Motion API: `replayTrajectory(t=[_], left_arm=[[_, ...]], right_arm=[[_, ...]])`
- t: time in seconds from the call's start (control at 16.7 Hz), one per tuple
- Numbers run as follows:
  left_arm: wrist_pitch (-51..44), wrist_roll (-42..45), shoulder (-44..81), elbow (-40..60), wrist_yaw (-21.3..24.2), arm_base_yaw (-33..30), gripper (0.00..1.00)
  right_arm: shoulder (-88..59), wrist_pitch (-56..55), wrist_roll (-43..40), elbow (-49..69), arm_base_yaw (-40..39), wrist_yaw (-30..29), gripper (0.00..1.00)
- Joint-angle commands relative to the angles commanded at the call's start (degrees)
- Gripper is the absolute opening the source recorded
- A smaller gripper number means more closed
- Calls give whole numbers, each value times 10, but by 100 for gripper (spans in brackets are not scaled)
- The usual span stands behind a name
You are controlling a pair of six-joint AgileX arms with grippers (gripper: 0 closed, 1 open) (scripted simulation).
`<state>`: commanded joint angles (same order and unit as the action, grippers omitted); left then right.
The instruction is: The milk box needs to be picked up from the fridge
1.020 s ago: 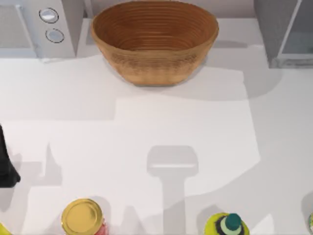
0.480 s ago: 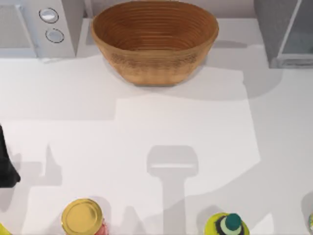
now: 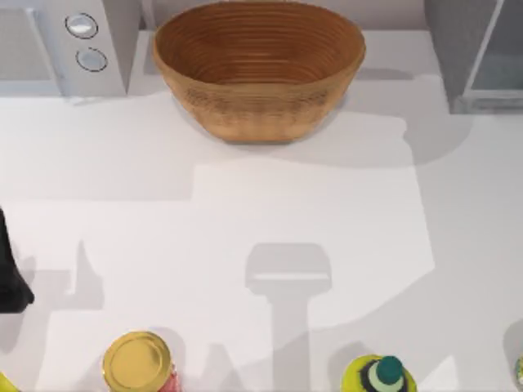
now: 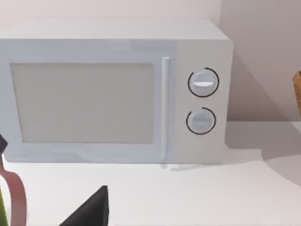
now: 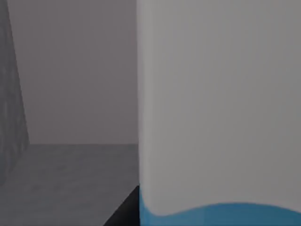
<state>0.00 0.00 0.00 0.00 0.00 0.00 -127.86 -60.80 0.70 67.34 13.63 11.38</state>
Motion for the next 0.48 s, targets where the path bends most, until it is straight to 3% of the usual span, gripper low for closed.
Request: replayTrajectory(t=[0.48], left_arm=[[0, 0, 0, 0, 0, 0, 100]], right_arm=[[66, 84, 0, 18, 0, 1, 0]])
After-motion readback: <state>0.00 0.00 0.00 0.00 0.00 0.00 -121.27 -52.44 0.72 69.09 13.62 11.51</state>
